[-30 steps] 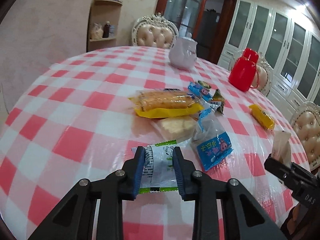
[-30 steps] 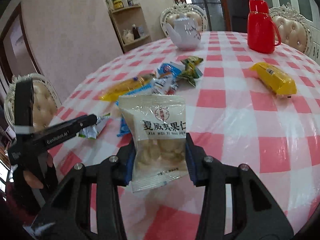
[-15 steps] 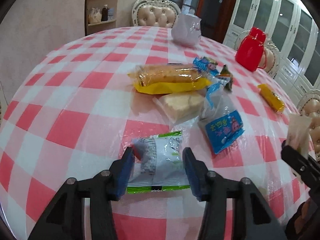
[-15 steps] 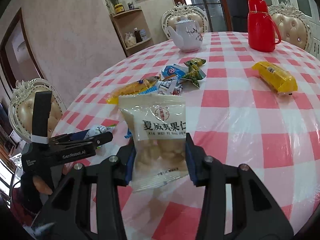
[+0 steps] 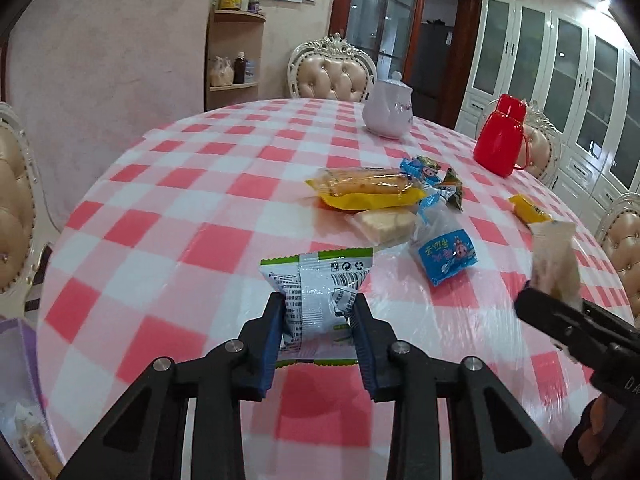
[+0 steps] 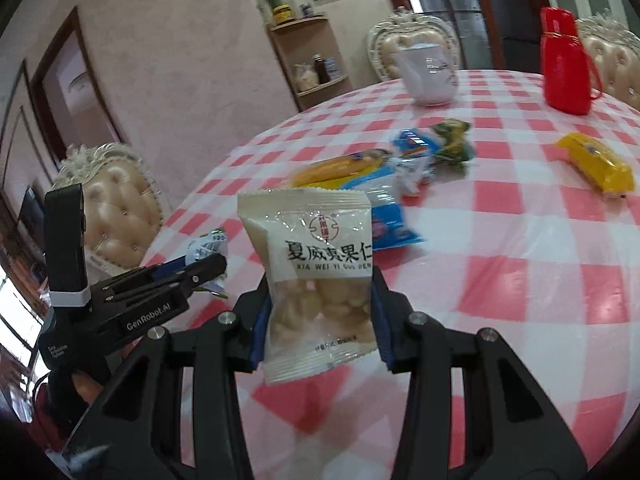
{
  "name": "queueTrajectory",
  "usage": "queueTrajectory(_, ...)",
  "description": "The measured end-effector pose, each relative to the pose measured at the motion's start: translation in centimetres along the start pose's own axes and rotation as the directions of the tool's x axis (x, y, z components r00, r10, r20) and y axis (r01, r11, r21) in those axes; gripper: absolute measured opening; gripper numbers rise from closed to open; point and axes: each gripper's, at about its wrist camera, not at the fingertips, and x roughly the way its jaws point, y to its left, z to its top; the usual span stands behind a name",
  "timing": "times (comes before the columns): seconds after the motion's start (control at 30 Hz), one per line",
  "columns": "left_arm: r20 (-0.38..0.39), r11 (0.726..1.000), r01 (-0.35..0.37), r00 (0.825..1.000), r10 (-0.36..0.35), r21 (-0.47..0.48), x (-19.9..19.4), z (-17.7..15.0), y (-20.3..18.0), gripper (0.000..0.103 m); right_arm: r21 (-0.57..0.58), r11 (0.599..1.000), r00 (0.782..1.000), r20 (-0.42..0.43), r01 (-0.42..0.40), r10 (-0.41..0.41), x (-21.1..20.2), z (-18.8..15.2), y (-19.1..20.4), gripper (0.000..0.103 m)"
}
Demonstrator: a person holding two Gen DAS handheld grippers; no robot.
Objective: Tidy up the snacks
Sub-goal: 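Carry both packets to the box and open both grippers to drop them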
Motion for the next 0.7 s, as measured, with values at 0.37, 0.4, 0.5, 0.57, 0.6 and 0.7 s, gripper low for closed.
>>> queueTrajectory(0.37, 0.033, 0.995, -0.080, 0.996, 0.082, -0.060, -4.2, -1.3, 5.1, 0.035, -0.106, 0.984, 0.989, -0.063, -0.143, 0.137, 2.6, -1.3, 7.6, 0.047)
queueTrajectory(0.4, 0.037, 0.993, -0.094, 0.995, 0.097, -0.069, -4.8, -1.5, 6.0, 0.035, -0.111, 0.981, 0.985, -0.073, -0.161, 0.154, 2.9, -1.5, 8.3, 0.047)
queueTrajectory(0.5, 0.045, 0.987, -0.131, 0.990, 0.135, -0.092, -6.4, -2.2, 8.0, 0.035, -0.134, 0.971, 0.978, -0.093, -0.198, 0.187, 3.6, -1.9, 10.2, 0.047)
queueTrajectory(0.57, 0.045, 0.982, -0.152, 0.986, 0.158, -0.109, -7.2, -2.6, 9.1, 0.035, -0.152, 0.961, 0.970, -0.113, -0.232, 0.217, 4.3, -2.2, 11.8, 0.047)
queueTrajectory(0.6, 0.044, 0.979, -0.167, 0.984, 0.173, -0.118, -7.6, -2.9, 9.8, 0.035, -0.160, 0.956, 0.966, -0.122, -0.246, 0.228, 4.5, -2.4, 12.6, 0.047)
queueTrajectory(0.7, 0.037, 0.968, -0.208, 0.976, 0.214, -0.138, -8.8, -3.8, 11.7, 0.035, -0.194, 0.937, 0.953, -0.153, -0.289, 0.262, 5.4, -3.0, 15.1, 0.047)
